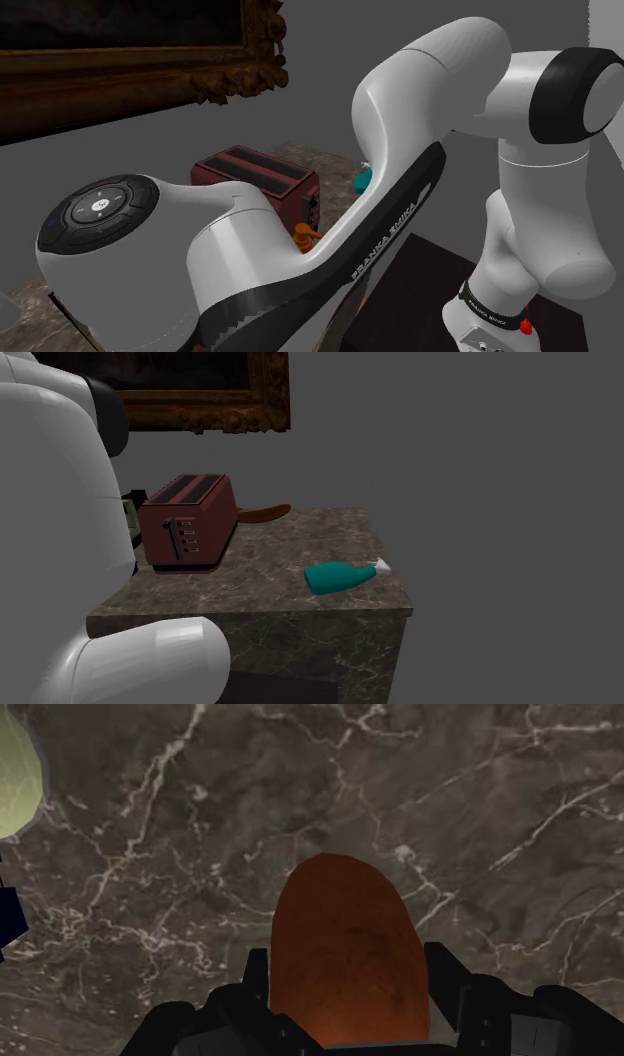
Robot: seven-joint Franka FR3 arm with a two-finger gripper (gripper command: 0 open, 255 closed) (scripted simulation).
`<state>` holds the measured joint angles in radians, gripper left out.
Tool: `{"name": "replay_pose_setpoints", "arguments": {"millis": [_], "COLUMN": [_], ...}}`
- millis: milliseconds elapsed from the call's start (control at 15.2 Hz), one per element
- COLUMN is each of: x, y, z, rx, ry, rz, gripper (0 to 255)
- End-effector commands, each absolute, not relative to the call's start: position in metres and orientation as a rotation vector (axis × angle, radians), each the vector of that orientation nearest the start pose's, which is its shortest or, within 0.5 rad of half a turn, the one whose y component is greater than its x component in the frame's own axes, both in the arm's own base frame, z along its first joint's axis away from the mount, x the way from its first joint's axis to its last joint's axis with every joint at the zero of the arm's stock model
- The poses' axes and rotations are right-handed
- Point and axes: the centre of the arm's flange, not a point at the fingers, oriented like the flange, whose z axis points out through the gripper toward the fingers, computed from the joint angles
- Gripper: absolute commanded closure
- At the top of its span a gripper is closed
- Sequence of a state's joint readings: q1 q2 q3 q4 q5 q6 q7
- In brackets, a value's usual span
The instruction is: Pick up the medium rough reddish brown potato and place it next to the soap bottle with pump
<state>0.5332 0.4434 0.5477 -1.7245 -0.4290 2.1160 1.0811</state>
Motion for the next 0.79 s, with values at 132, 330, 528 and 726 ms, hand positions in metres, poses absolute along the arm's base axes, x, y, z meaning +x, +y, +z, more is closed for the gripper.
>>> {"name": "replay_pose_setpoints", "arguments": {"millis": [132,330,528,726], "x": [0.354,0.353,0.353,0.349], "y": [0.552,0.552,0.552,0.553], "z": [0.353,0.353,0.366,0.403], "rx": [-3.178,-3.178,-3.178,-3.178], "ry": [-0.281,-0.281,-0.280,-0.280], "rz": [-0.204,-0.204,-0.204,-0.204], "gripper": [0,0,0,0]}}
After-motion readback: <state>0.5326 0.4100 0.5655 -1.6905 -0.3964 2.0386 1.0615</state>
